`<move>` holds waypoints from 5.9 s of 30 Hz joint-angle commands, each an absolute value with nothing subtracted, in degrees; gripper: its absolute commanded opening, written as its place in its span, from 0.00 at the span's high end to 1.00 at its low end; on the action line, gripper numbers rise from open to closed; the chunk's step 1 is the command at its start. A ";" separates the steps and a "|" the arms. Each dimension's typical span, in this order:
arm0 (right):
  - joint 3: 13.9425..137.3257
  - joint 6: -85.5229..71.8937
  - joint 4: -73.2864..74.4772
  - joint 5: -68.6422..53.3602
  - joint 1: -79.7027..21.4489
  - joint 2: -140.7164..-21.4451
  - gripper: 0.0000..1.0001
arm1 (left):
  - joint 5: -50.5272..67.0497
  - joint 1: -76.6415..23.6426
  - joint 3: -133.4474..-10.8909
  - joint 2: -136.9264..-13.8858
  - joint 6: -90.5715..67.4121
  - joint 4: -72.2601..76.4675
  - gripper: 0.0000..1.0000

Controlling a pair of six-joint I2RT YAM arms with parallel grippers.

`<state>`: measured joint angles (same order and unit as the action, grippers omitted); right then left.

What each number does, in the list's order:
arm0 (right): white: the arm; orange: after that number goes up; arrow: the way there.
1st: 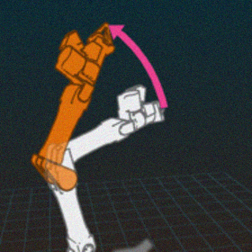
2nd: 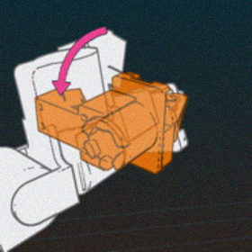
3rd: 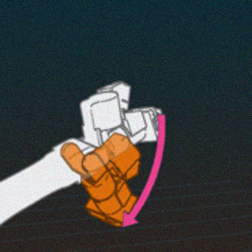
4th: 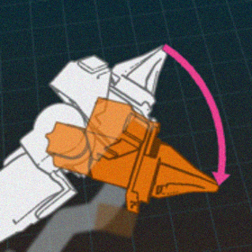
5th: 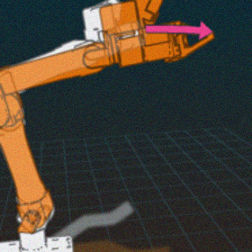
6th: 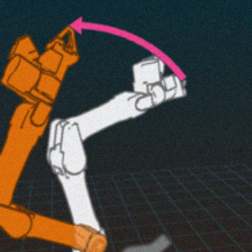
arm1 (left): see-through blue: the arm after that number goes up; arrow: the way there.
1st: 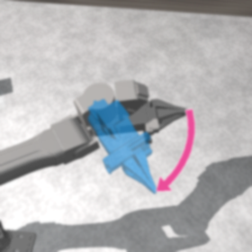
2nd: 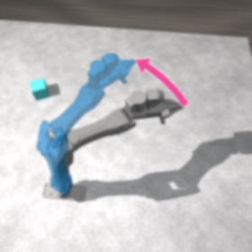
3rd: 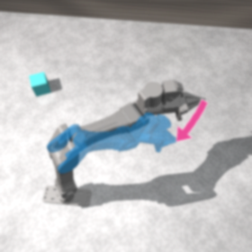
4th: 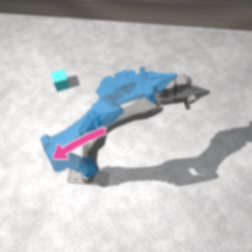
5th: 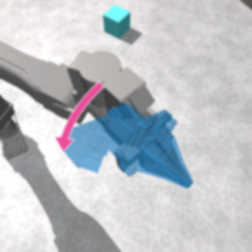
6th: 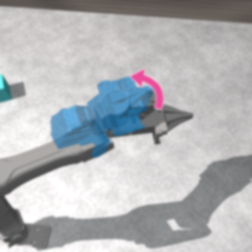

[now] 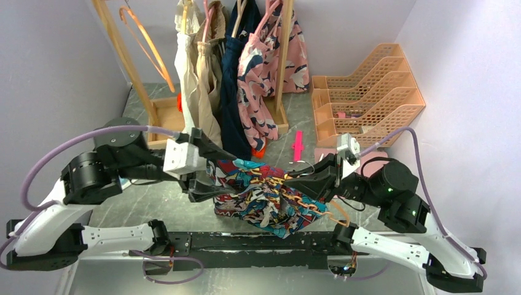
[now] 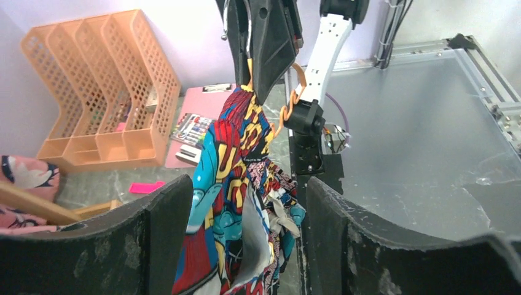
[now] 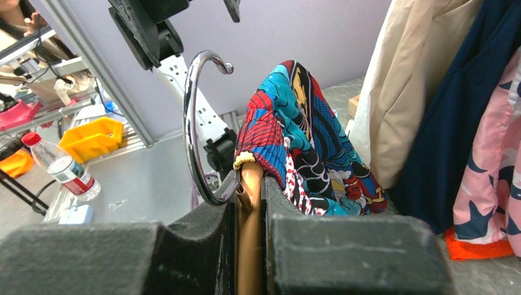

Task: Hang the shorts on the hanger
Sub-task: Hang the shorts on the hanger.

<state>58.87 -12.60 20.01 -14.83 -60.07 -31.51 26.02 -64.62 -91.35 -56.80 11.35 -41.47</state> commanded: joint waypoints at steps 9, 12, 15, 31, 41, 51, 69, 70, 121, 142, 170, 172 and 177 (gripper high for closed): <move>58.27 -13.54 15.03 -9.16 -60.21 -28.36 1.00 | 12.85 -64.78 -84.57 -53.57 6.34 -40.50 0.52; 58.21 -13.45 15.02 -8.49 -60.29 -28.02 1.00 | 15.29 -64.78 -81.10 -52.78 4.22 -40.22 0.42; 58.18 -13.23 15.41 -7.81 -60.26 -27.87 1.00 | 20.10 -64.78 -78.33 -52.63 2.99 -40.40 0.37; 57.88 -13.89 14.15 -8.09 -60.22 -28.29 1.00 | 21.36 -64.81 -75.17 -58.14 6.12 -36.30 0.37; 57.96 -14.13 14.19 -8.53 -60.20 -28.41 1.00 | 18.94 -64.84 -75.16 -60.96 7.40 -36.81 0.68; 59.95 -13.21 19.40 -7.05 -60.25 -28.06 1.00 | 17.38 -64.88 -86.68 -60.22 9.80 -35.25 0.93; 55.30 -15.46 13.31 -6.68 -60.25 -26.67 1.00 | 31.71 -65.07 -93.52 -65.36 7.04 -31.04 0.93; 54.90 -15.61 12.68 -7.06 -60.24 -26.95 1.00 | 31.89 -65.19 -92.38 -65.12 6.38 -29.85 0.93; 61.00 -11.03 22.91 -16.13 -60.25 -27.14 1.00 | 19.74 -70.73 -105.13 -72.99 11.94 -52.04 0.13; 62.36 -11.31 20.52 -22.83 -60.23 -32.29 1.00 | 24.70 -70.75 -100.53 -77.28 12.44 -52.15 0.72; 68.65 -12.43 29.70 -24.21 -60.21 -34.82 1.00 | 20.47 -70.73 -87.19 -65.94 10.62 -36.64 0.93; 69.04 -12.11 29.76 -24.30 -60.19 -34.83 1.00 | 19.95 -70.70 -87.45 -66.00 10.18 -37.24 0.88; 68.52 -11.72 28.06 -24.82 -60.21 -34.46 1.00 | 23.65 -70.72 -89.23 -67.71 10.55 -41.11 0.45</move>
<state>66.48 -12.19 32.53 -23.62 -60.07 -35.92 23.38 -70.98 -87.37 -67.24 11.05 -40.18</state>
